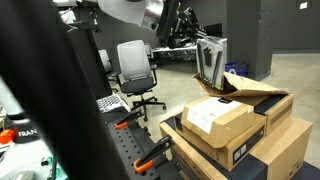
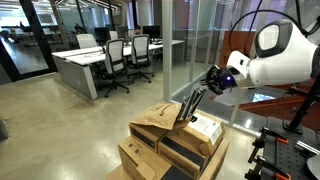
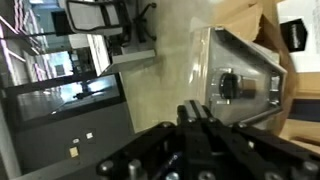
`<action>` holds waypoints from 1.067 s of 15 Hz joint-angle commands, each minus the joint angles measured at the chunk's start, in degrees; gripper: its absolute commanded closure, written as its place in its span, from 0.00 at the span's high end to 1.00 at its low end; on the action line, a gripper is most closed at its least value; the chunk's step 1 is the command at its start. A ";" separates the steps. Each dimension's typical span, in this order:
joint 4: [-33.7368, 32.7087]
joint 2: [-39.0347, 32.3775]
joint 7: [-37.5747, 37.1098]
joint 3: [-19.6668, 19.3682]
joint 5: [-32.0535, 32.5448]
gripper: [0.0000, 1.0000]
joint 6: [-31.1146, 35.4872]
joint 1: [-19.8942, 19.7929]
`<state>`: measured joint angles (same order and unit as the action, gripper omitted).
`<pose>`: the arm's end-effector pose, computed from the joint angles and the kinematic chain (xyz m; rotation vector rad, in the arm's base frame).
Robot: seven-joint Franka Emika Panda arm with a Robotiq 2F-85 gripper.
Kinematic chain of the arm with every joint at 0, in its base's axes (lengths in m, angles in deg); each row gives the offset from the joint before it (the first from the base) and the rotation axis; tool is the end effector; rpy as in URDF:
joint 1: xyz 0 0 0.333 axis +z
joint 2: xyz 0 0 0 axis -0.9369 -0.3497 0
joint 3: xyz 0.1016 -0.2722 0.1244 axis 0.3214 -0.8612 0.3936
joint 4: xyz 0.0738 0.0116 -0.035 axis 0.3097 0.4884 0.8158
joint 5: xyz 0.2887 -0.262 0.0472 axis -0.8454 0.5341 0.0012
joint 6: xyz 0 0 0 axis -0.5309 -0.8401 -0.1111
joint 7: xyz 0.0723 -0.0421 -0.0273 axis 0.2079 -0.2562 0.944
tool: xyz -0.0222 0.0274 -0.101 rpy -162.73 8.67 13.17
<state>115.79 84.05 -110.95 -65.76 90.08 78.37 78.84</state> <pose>0.3558 0.0552 0.2921 1.7851 1.2195 0.8626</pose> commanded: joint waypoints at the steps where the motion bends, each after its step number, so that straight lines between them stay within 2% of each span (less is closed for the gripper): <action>1: 0.28 2.14 1.08 -1.72 0.74 0.00 0.56 1.21; 16: 0.07 2.02 0.22 -1.84 0.01 0.00 -1.57 4.01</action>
<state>115.85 85.78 -110.70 -66.94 90.08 78.21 81.68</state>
